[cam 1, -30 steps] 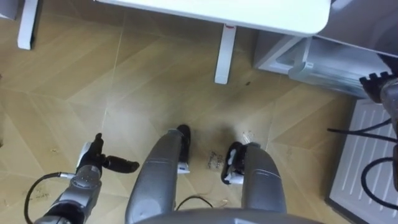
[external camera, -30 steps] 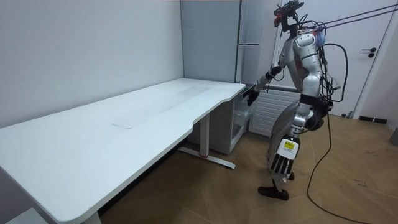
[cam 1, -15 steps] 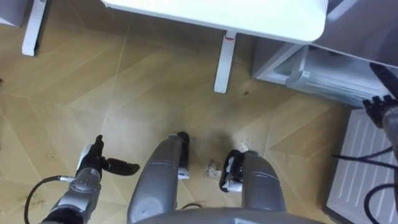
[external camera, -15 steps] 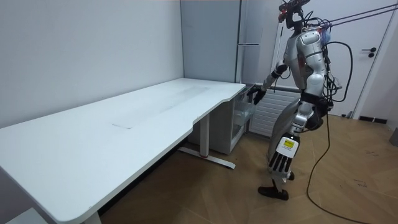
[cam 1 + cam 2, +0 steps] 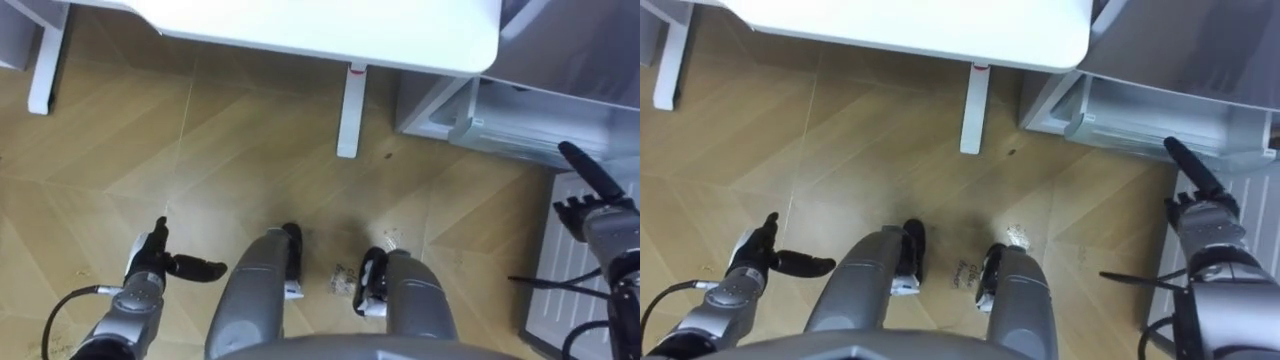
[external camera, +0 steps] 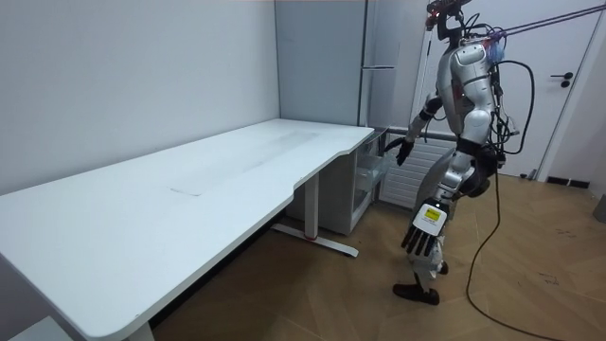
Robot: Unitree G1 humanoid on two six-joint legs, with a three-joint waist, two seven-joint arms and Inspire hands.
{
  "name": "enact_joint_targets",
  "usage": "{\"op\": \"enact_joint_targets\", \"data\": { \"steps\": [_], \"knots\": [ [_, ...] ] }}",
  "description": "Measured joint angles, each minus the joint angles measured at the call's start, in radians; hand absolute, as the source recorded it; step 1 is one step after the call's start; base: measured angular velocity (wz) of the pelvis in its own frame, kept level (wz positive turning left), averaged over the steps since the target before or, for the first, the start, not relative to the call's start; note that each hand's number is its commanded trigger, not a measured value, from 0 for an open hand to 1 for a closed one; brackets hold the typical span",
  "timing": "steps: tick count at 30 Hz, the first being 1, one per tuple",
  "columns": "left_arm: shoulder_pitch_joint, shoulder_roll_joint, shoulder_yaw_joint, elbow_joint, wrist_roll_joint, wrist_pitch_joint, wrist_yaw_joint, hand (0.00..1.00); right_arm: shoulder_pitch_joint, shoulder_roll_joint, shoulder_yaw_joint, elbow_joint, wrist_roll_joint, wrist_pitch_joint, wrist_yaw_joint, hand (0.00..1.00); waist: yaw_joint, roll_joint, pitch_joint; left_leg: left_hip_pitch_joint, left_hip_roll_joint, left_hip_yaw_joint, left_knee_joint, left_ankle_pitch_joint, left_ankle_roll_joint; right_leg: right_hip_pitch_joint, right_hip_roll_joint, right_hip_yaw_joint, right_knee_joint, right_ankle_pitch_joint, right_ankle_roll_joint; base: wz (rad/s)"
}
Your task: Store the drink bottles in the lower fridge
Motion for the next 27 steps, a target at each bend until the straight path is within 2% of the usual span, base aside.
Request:
{"op": "enact_joint_targets", "data": {
  "steps": [4,8,12,17,22,27],
  "knots": [
    [0.001,-0.001,-0.002,0.020,0.000,0.000,-0.001,0.00,0.023,0.021,0.000,0.000,0.008,-0.011,0.006,0.00,0.009,0.006,-0.0017,-0.001,0.004,-0.001,0.007,-0.001,0.001,0.004,0.004,-0.003,-0.004,0.003,0.000,0.00],
    [0.000,-0.014,-0.004,0.025,-0.001,0.003,-0.002,0.00,0.050,0.035,0.001,0.000,0.037,-0.012,0.007,0.00,0.023,0.025,-0.0063,-0.004,0.003,-0.001,0.010,-0.001,0.002,-0.001,0.003,0.001,0.001,0.004,0.002,0.00],
    [0.000,-0.023,-0.010,0.022,-0.001,0.004,-0.003,0.00,0.051,0.051,0.001,-0.007,0.088,-0.012,0.015,0.00,0.023,0.043,-0.0063,-0.023,0.000,0.000,0.011,0.001,0.005,-0.024,-0.002,0.000,0.010,0.004,0.001,0.00],
    [0.001,-0.027,-0.009,0.026,0.000,0.004,-0.006,0.00,0.041,0.052,0.000,-0.036,0.141,-0.021,0.031,0.00,0.026,0.044,-0.0049,-0.047,0.001,0.018,0.029,-0.001,0.006,-0.062,-0.005,0.020,0.048,-0.006,0.002,-0.05],
    [0.001,-0.028,-0.011,0.018,0.002,0.008,-0.006,0.00,0.001,0.052,-0.003,-0.036,0.181,-0.025,0.066,0.00,0.018,0.037,-0.0001,-0.123,-0.003,0.015,0.124,-0.030,0.003,-0.142,-0.026,0.020,0.168,-0.059,-0.008,0.11],
    [0.014,-0.021,-0.030,0.012,0.001,0.025,0.005,0.00,-0.003,0.051,-0.013,-0.076,0.226,-0.025,0.119,0.00,0.019,0.039,0.0004,-0.237,0.004,0.010,0.312,-0.103,-0.004,-0.252,-0.041,0.030,0.358,-0.143,-0.020,0.03]
  ]
}}
